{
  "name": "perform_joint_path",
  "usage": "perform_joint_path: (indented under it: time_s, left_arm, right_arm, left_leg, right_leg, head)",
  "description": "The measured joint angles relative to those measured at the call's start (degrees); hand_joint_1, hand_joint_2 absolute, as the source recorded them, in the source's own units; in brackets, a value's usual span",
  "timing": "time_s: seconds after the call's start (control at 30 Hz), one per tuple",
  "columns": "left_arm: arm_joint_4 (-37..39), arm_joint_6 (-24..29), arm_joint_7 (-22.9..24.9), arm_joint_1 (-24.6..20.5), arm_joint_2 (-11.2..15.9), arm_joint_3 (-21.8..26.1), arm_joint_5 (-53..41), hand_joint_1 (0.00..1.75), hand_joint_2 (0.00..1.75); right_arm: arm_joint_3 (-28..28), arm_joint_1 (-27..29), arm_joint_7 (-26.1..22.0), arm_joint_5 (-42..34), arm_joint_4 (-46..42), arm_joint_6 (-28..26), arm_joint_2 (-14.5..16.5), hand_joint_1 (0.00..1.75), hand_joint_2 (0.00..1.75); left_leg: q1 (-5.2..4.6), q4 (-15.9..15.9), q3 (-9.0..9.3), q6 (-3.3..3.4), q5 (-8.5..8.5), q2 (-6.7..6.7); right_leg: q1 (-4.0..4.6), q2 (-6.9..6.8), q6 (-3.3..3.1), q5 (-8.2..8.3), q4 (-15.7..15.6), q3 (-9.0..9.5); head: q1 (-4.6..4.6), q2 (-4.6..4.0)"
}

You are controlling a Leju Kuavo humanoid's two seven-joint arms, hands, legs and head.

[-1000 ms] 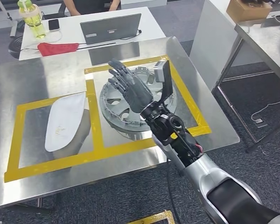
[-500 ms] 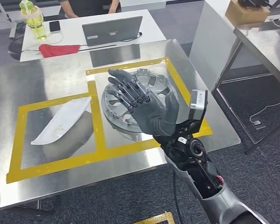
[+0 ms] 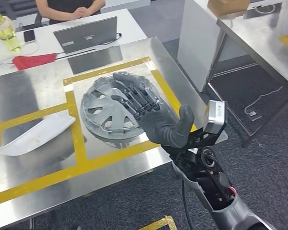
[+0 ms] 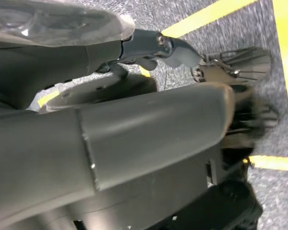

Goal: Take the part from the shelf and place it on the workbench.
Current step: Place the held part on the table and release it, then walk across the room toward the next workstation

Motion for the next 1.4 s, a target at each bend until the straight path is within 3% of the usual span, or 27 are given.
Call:
perform_joint_path:
  time_s: [0.07, 0.1, 0.13, 0.17, 0.23, 0.3, 0.37, 0.4, 0.47, 0.53, 0.57, 0.6, 0.63, 0.67, 0.7, 0.77, 0.83, 0.9, 0.97, 1.03, 1.07, 1.1, 1.13, 1.2, 1.27, 1.33, 1.4]
  left_arm:
    - [-0.04, -0.25, 0.13, 0.05, -0.44, -0.02, -0.33, 0.00, 0.00]
    - [-0.06, -0.36, 0.20, 0.06, -0.64, -0.03, -0.49, 0.00, 0.00]
    - [-0.08, -0.51, 0.25, 0.06, -0.80, -0.03, -0.68, 0.00, 0.00]
    - [-0.10, -0.67, 0.32, 0.05, -0.92, -0.04, -0.89, 0.00, 0.00]
    - [-0.10, -0.92, 0.45, 0.06, -1.04, -0.04, -1.38, 0.00, 0.00]
    - [-0.10, -1.05, 0.54, 0.05, -1.20, -0.06, -1.72, 0.00, 0.00]
    - [-0.11, -1.19, 0.57, -0.03, -1.38, -0.07, -1.85, 0.00, 0.00]
    - [-0.12, -1.25, 0.57, -0.10, -1.45, -0.08, -1.88, 0.00, 0.00]
    - [-0.14, -1.30, 0.57, -0.16, -1.60, -0.08, -1.98, 0.00, 0.00]
    - [-0.15, -1.30, 0.57, -0.03, -1.66, -0.08, -2.04, 0.00, 0.00]
    - [-0.15, -1.30, 0.57, 0.03, -1.65, -0.08, -2.04, 0.00, 0.00]
    - [-0.15, -1.30, 0.57, 0.07, -1.63, -0.08, -2.03, 0.00, 0.00]
    - [-0.15, -1.29, 0.57, 0.08, -1.62, -0.08, -2.03, 0.00, 0.00]
    - [-0.15, -1.29, 0.57, 0.08, -1.61, -0.08, -2.03, 0.00, 0.00]
    - [-0.15, -1.29, 0.57, 0.09, -1.59, -0.08, -2.03, 0.00, 0.00]
    - [-0.14, -1.29, 0.57, 0.10, -1.53, -0.08, -2.04, 0.00, 0.00]
    - [-0.13, -1.30, 0.57, 0.13, -1.44, -0.08, -2.05, 0.00, 0.00]
    - [-0.13, -1.31, 0.64, 0.11, -1.33, -0.08, -2.10, 0.00, 0.00]
    - [-0.14, -1.40, 0.72, 0.07, -1.25, -0.08, -2.14, 0.00, 0.00]
    - [-0.14, -1.53, 0.72, 0.07, -1.25, -0.08, -2.14, 0.00, 0.00]
    - [-0.14, -1.57, 0.72, 0.07, -1.26, -0.08, -2.14, 0.00, 0.00]
    - [-0.14, -1.59, 0.73, 0.08, -1.26, -0.08, -2.14, 0.00, 0.00]
    - [-0.15, -1.61, 0.73, 0.07, -1.26, -0.08, -2.13, 0.00, 0.00]
    - [-0.14, -1.62, 0.76, 0.06, -1.25, -0.08, -2.08, 0.00, 0.00]
    - [-0.13, -1.61, 0.84, 0.07, -1.21, -0.08, -1.96, 0.00, 0.00]
    - [-0.14, -1.61, 0.90, 0.06, -1.22, -0.08, -1.87, 0.00, 0.00]
    - [-0.15, -1.61, 0.93, -0.04, -1.31, -0.08, -1.85, 0.00, 0.00]
  right_arm:
    - [0.01, 0.15, 0.11, 0.03, -0.18, -0.03, -0.02, 0.00, 0.00]
    - [0.01, 0.24, 0.17, 0.08, -0.25, -0.05, -0.04, 0.00, 0.00]
    - [0.02, 0.30, 0.21, 0.14, -0.38, -0.07, -0.05, 0.00, 0.00]
    - [0.02, 0.33, 0.26, 0.20, -0.58, -0.09, -0.05, 0.00, 0.00]
    - [0.01, 0.32, 0.38, 0.36, -1.06, -0.11, -0.05, 0.00, 0.00]
    - [0.01, 0.32, 0.55, 0.54, -1.43, -0.16, -0.06, 0.00, 0.00]
    - [-0.03, 0.34, 0.68, 0.66, -1.76, -0.29, -0.07, 0.00, 0.00]
    - [-0.07, 0.38, 0.71, 0.72, -1.98, -0.37, -0.09, 0.00, 0.00]
    - [-0.13, 0.36, 0.78, 0.85, -2.51, -0.53, -0.16, 0.00, 0.00]
    - [-0.15, 0.44, 0.91, 0.99, -2.88, -0.65, -0.32, 0.00, 0.00]
    - [-0.16, 0.55, 0.99, 1.04, -2.97, -0.70, -0.43, 0.00, 0.00]
    - [-0.19, 0.66, 1.07, 1.09, -3.02, -0.75, -0.54, 0.00, 0.00]
    - [-0.22, 0.76, 1.12, 1.13, -3.08, -0.79, -0.63, 0.00, 0.00]
    - [-0.25, 0.81, 1.14, 1.15, -3.21, -0.83, -0.71, 0.00, 0.00]
    - [-0.28, 0.84, 1.15, 1.17, -3.42, -0.85, -0.75, 0.00, 0.00]
    - [-0.33, 0.84, 1.15, 1.17, -3.87, -0.87, -0.81, 0.00, 0.00]
    - [-0.41, 0.89, 1.14, 1.17, -4.17, -0.91, -0.87, 0.00, 0.00]
    - [-0.50, 0.96, 1.15, 1.17, -4.53, -0.99, -0.91, 0.00, 0.00]
    - [-0.55, 0.97, 1.15, 1.17, -5.04, -1.10, -0.94, 0.00, 0.00]
    - [-0.56, 1.03, 1.16, 1.17, -5.37, -1.19, -0.97, 0.00, 0.00]
    - [-0.56, 1.10, 1.17, 1.17, -5.45, -1.24, -0.98, 0.00, 0.00]
    - [-0.56, 1.20, 1.20, 1.17, -5.52, -1.29, -1.01, 0.00, 0.00]
    - [-0.56, 1.27, 1.21, 1.17, -5.61, -1.37, -1.04, 0.00, 0.00]
    - [-0.57, 1.33, 1.24, 1.21, -5.93, -1.54, -1.09, 0.00, 0.00]
    - [-0.58, 1.32, 1.22, 1.26, -6.28, -1.63, -1.09, 0.00, 0.00]
    - [-0.59, 1.32, 1.19, 1.28, -6.55, -1.63, -1.11, 0.00, 0.00]
    - [-0.65, 1.36, 1.16, 1.28, -6.77, -1.63, -1.19, 0.00, 0.00]
  left_leg:
    - [0.01, 7.76, -4.01, -0.08, -2.65, -0.82]
    - [0.01, 9.18, -4.98, 0.02, -2.47, -0.94]
    - [0.00, 8.14, -4.82, 0.23, -1.17, -1.04]
    - [-0.01, 4.91, -3.58, 0.56, 0.99, -1.32]
    - [-0.08, -3.64, 0.00, 1.34, 5.01, -3.11]
    - [-0.26, -8.01, 1.86, 1.76, 6.26, -4.33]
    - [-0.37, -8.49, 2.11, 1.96, 6.17, -3.68]
    - [-0.29, -8.80, 2.30, 2.15, 6.26, -3.16]
    - [-0.06, -9.47, 2.72, 2.63, 6.46, -2.09]
    - [-0.13, -9.59, 2.89, 2.95, 6.38, -0.96]
    - [-0.18, -9.55, 2.91, 3.02, 6.31, -0.38]
    - [-0.20, -9.50, 2.96, 3.02, 6.22, 0.19]
    - [-0.20, -9.42, 3.04, 2.98, 6.09, 0.71]
    - [-0.20, -9.30, 3.16, 2.88, 5.92, 1.21]
    - [-0.23, -9.13, 3.31, 2.72, 5.69, 1.67]
    - [-0.56, -8.66, 3.49, 2.27, 5.22, 2.43]
    - [-0.88, -8.46, 3.56, 1.88, 5.01, 3.27]
    - [-0.81, -8.30, 3.65, 1.40, 4.71, 3.79]
    - [-0.59, -5.52, 2.58, 0.75, 2.69, 2.04]
    - [-0.37, 2.08, -0.85, 0.28, -1.26, -0.32]
    - [-0.32, 6.23, -2.82, 0.16, -2.89, -0.78]
    - [-0.28, 9.00, -4.21, 0.10, -3.57, -0.96]
    - [-0.25, 9.52, -4.57, 0.12, -3.07, -1.04]
    - [-0.11, 3.40, -1.91, 0.37, 0.89, -1.64]
    - [0.07, -4.83, 1.73, 0.78, 4.28, -3.66]
    - [0.00, -7.93, 3.02, 1.15, 4.97, -4.63]
    - [0.00, -8.18, 3.09, 1.68, 5.15, -3.54]
  right_leg:
    - [0.07, 1.02, -0.18, 0.01, 0.03, -0.04]
    - [0.13, 1.63, -0.20, 0.00, 0.04, -0.01]
    - [0.19, 2.29, -0.21, -0.01, 0.05, 0.05]
    - [0.24, 2.95, -0.20, -0.01, 0.05, 0.14]
    - [0.29, 4.15, -0.11, -0.05, 0.09, 0.16]
    - [0.24, 5.15, 0.27, -0.06, 0.11, -0.10]
    - [0.14, 6.07, 0.96, 0.00, -0.04, -0.29]
    - [0.15, 5.79, 1.29, -0.24, 0.20, -0.35]
    - [0.33, 3.57, 1.86, -2.41, 3.61, -1.76]
    - [0.29, 1.03, 2.21, -6.33, 11.41, -5.33]
    - [0.23, 0.57, 2.34, -7.73, 15.08, -7.13]
    - [0.17, 0.33, 2.43, -8.05, 17.03, -8.12]
    - [0.14, 0.12, 2.48, -7.18, 16.61, -7.96]
    - [0.12, -0.20, 2.46, -5.37, 13.92, -6.64]
    - [0.13, -0.98, 2.37, -3.13, 9.64, -4.50]
    - [0.44, -2.81, 1.87, -0.54, 2.50, -1.04]
    - [0.74, -3.12, 1.19, -0.30, 0.54, -0.36]
    - [0.62, -1.90, 0.52, 0.00, 0.35, -0.48]
    - [0.31, -0.85, -0.07, 0.35, 0.06, -0.44]
    - [0.15, 0.10, -0.39, 0.53, 0.00, -0.55]
    - [0.16, 0.65, -0.45, 0.56, 0.02, -0.62]
    - [0.16, 1.28, -0.49, 0.59, 0.04, -0.65]
    - [0.16, 1.97, -0.49, 0.61, 0.06, -0.65]
    - [0.12, 3.39, -0.41, 0.65, 0.13, -0.57]
    - [0.22, 4.74, -0.07, 0.70, 0.26, -0.69]
    - [0.24, 5.82, 0.53, 0.81, 0.29, -1.01]
    - [0.12, 6.56, 1.19, 0.91, 0.23, -1.27]
  head:
    - [-0.61, 0.00]
    - [-0.74, 0.00]
    - [-0.82, 0.01]
    - [-0.88, 0.00]
    - [-1.01, 0.00]
    - [-1.05, 0.01]
    - [-1.03, 0.01]
    - [-1.00, 0.00]
    - [-0.46, 0.01]
    - [0.25, 0.00]
    - [0.46, -0.01]
    - [0.65, -0.01]
    - [0.86, -0.01]
    - [1.10, -0.01]
    - [1.38, 0.00]
    - [1.80, 0.00]
    - [1.66, 0.01]
    - [1.31, 0.01]
    - [0.90, 0.00]
    - [0.08, 0.00]
    - [-0.26, 0.00]
    - [-0.48, 0.00]
    - [-0.61, 0.00]
    - [-0.81, 0.00]
    - [-0.96, 0.00]
    - [-0.93, 0.00]
    - [-0.87, 0.00]
